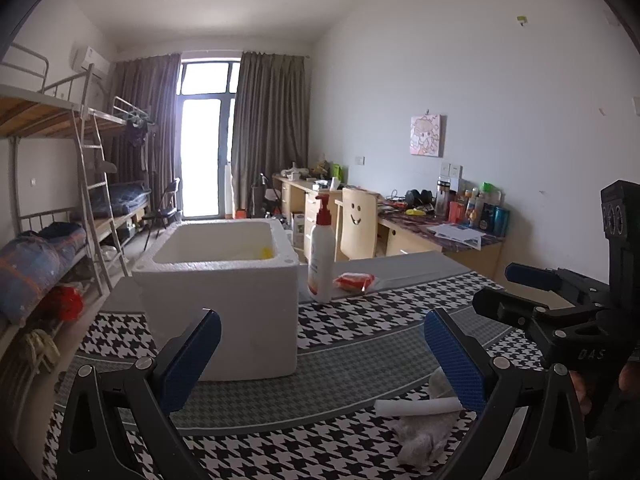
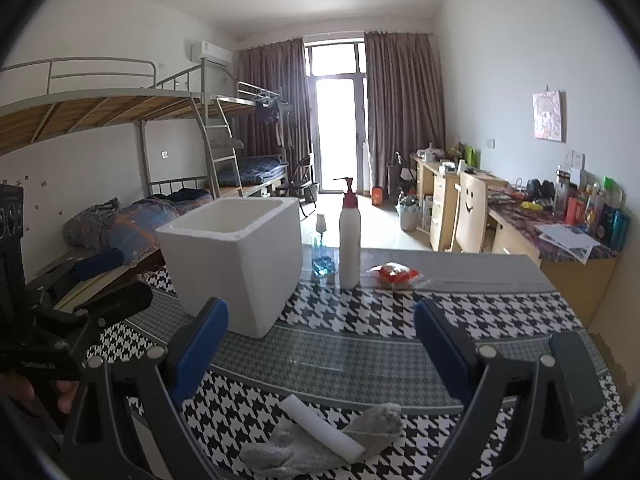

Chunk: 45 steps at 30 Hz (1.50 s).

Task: Organize soft objects
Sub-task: 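Move both tools toward the white paper roll and grey sock, then close the right tool on the white paper roll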

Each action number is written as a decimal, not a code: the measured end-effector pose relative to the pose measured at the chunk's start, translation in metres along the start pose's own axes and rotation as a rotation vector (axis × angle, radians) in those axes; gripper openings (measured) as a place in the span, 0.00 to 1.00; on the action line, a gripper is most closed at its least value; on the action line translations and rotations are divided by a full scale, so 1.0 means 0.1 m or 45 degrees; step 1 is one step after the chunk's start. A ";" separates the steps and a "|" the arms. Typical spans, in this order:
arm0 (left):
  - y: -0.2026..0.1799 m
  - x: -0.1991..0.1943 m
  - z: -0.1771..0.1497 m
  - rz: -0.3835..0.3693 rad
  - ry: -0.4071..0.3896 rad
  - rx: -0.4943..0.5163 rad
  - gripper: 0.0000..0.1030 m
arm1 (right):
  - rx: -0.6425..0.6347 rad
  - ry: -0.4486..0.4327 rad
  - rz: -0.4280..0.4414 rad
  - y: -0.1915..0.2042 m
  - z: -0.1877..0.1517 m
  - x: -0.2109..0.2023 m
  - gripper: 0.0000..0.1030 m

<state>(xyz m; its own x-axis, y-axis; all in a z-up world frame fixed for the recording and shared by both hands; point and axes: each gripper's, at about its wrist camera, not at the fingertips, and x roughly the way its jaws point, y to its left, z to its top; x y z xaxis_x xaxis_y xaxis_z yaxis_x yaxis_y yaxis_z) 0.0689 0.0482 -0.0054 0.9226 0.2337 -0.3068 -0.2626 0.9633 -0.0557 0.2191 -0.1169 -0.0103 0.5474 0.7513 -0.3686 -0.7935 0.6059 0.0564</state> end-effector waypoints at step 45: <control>-0.28 0.34 -0.49 -0.129 0.198 0.042 0.99 | 0.012 0.249 -0.012 -0.20 -0.74 0.18 0.85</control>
<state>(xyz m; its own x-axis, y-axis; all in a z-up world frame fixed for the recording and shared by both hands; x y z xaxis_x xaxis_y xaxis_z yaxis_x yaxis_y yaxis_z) 0.0941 0.0228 -0.0608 0.8882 0.1148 -0.4449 -0.1590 0.9853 -0.0630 0.2252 -0.1345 -0.0869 0.4921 0.6810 -0.5422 -0.7854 0.6160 0.0608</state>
